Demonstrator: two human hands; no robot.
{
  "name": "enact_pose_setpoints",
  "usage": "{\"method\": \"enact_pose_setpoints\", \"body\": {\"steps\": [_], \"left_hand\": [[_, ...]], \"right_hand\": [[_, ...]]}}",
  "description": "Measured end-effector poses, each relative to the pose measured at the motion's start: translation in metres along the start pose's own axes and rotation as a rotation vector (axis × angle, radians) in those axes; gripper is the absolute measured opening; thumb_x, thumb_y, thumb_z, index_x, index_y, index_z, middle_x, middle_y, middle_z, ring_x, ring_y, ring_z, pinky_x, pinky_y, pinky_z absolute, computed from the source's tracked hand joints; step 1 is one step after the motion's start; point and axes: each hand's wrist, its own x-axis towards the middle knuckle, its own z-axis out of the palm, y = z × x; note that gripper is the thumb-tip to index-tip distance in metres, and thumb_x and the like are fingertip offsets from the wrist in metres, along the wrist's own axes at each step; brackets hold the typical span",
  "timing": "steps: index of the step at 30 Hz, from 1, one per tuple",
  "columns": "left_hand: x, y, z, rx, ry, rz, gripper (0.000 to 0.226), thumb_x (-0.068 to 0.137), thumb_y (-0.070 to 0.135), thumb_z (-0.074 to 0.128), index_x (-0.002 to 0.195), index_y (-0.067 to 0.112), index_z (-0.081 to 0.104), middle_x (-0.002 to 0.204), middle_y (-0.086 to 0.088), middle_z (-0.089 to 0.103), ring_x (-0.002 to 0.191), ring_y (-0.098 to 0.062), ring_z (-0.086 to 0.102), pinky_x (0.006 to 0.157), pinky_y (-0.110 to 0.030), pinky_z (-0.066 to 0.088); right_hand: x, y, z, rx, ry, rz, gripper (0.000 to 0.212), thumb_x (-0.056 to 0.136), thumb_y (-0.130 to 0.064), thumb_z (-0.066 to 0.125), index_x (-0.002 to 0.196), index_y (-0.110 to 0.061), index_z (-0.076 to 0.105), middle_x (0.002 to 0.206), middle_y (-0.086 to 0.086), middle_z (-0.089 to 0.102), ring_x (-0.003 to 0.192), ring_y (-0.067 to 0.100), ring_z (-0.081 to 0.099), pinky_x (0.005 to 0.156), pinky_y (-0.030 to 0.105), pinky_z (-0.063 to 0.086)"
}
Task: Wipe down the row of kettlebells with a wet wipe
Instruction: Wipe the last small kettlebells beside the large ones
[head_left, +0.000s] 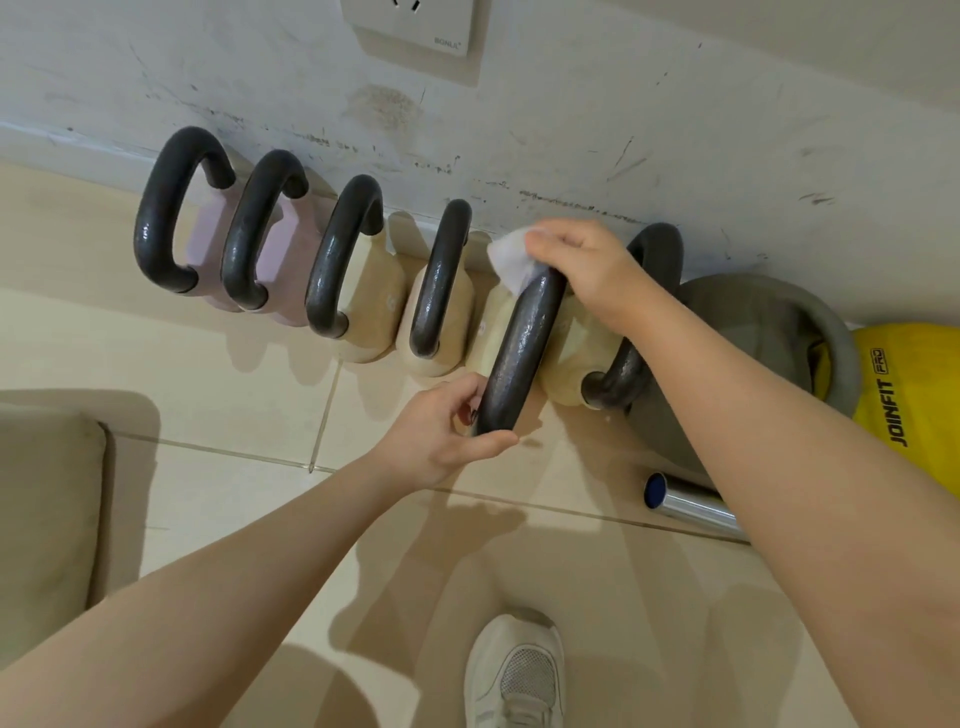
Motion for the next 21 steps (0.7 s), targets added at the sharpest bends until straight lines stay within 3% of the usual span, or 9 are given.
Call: {"method": "enact_pose_setpoints", "body": {"steps": [3,5,9,12,15,18,21], "left_hand": [[0.001,-0.001,-0.001,0.04,-0.001,0.011,0.057,0.06,0.056,0.06,0.089,0.007,0.058,0.084,-0.017,0.059,0.076,-0.018,0.046,0.073,-0.031,0.041],[0.003,-0.001,-0.004,0.069,-0.006,0.018,0.054,0.061,0.054,0.062,0.087,0.007,0.058,0.083,-0.016,0.058,0.074,-0.015,0.045,0.069,-0.025,0.039],[0.003,-0.002,-0.007,0.1,0.022,0.02,0.044,0.065,0.048,0.066,0.085,0.009,0.059,0.078,-0.016,0.056,0.071,-0.015,0.044,0.064,-0.021,0.036],[0.003,0.0,-0.006,0.103,0.04,-0.01,0.035,0.066,0.044,0.07,0.081,0.015,0.058,0.071,-0.009,0.048,0.067,-0.013,0.041,0.059,-0.018,0.034],[0.005,-0.001,-0.01,0.108,0.031,-0.017,0.023,0.072,0.033,0.074,0.077,0.023,0.054,0.071,-0.003,0.045,0.067,-0.015,0.039,0.057,-0.018,0.032],[0.006,-0.001,-0.011,0.128,-0.002,0.004,0.028,0.072,0.034,0.072,0.083,0.015,0.055,0.072,-0.007,0.048,0.067,-0.016,0.04,0.057,-0.02,0.032],[0.006,0.001,-0.006,0.101,0.01,0.009,0.025,0.075,0.027,0.074,0.08,0.015,0.052,0.068,-0.003,0.042,0.063,-0.011,0.036,0.055,-0.02,0.03]], "right_hand": [[0.004,-0.009,0.015,0.245,0.202,0.304,0.038,0.098,-0.038,0.037,0.122,-0.014,0.054,0.096,0.001,0.058,0.09,0.014,0.054,0.088,0.03,0.041],[-0.002,-0.017,0.026,0.346,0.294,0.345,0.04,0.099,-0.038,0.033,0.129,-0.016,0.049,0.105,0.002,0.057,0.097,0.017,0.054,0.089,0.03,0.041],[-0.032,-0.022,0.05,0.563,0.456,0.323,0.033,0.1,-0.034,0.03,0.114,-0.017,0.054,0.09,-0.001,0.053,0.08,0.01,0.051,0.066,0.023,0.039],[-0.029,-0.034,0.055,0.578,0.475,0.36,0.033,0.1,-0.035,0.028,0.116,-0.017,0.051,0.088,-0.002,0.051,0.081,0.011,0.049,0.073,0.028,0.038],[-0.018,-0.047,0.048,0.651,0.522,0.425,0.032,0.1,-0.037,0.03,0.112,-0.018,0.052,0.081,-0.002,0.05,0.076,0.011,0.049,0.07,0.029,0.04],[-0.035,-0.035,0.06,0.524,0.521,0.323,0.03,0.1,-0.034,0.03,0.085,-0.022,0.053,0.076,-0.002,0.051,0.072,0.01,0.05,0.068,0.028,0.039],[-0.054,-0.027,0.066,0.492,0.51,0.236,0.03,0.1,-0.033,0.029,0.089,-0.019,0.054,0.078,-0.005,0.052,0.073,0.007,0.051,0.066,0.024,0.04]]}}
